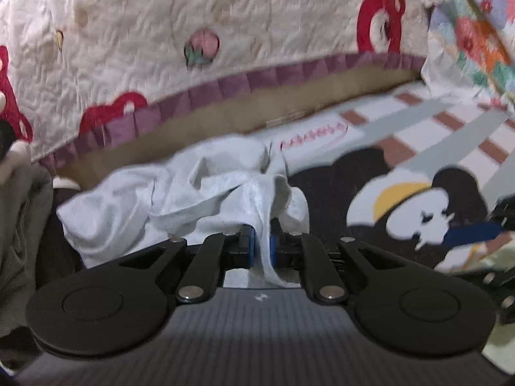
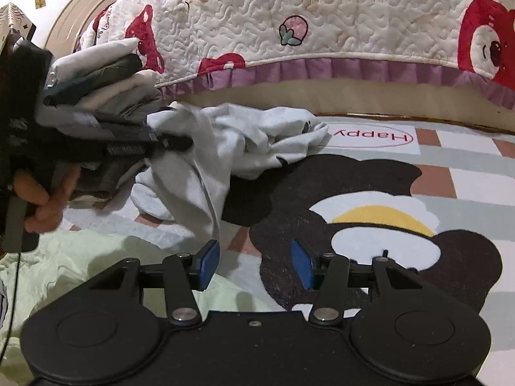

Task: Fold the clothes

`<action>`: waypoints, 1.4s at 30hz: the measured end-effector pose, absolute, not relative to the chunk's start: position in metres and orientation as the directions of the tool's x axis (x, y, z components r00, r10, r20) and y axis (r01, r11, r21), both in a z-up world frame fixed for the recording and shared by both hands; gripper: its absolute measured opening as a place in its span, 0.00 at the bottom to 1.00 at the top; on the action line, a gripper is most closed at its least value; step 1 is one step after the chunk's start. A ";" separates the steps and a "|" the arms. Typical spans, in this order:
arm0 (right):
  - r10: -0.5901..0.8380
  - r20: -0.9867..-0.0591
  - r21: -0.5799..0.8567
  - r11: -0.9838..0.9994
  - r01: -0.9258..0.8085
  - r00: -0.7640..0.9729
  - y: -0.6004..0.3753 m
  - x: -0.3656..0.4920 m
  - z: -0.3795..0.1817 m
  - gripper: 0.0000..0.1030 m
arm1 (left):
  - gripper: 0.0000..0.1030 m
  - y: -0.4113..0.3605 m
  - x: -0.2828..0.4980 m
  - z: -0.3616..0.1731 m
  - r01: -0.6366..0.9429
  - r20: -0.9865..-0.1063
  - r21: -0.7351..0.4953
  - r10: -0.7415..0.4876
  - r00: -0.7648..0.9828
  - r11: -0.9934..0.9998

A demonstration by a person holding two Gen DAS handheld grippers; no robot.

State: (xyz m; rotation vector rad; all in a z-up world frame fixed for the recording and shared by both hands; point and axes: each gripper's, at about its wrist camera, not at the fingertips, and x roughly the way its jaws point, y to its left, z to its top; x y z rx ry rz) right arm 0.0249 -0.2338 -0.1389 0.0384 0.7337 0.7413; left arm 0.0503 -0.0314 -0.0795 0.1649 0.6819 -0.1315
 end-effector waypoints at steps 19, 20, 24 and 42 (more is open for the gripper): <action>0.770 -0.409 0.444 0.637 -0.631 0.490 -0.242 0.010 -0.122 0.55 | 0.06 -0.021 0.024 -0.008 0.438 -0.446 -0.408 -0.594 0.669 0.801; 0.774 -0.378 0.452 0.634 -0.628 0.508 -0.246 0.009 -0.117 0.56 | 0.06 -0.025 0.027 -0.007 0.442 -0.453 -0.433 -0.614 0.646 0.785; 0.740 -0.343 0.427 0.671 -0.606 0.578 -0.255 0.007 -0.111 0.62 | 0.06 -0.044 0.035 -0.034 0.426 -0.518 -0.462 -0.626 0.583 0.778; 0.260 -0.571 0.473 0.880 0.053 0.779 -0.396 0.079 -0.126 0.11 | 0.67 -0.045 0.017 -0.107 0.225 -0.619 0.280 -0.004 0.786 0.933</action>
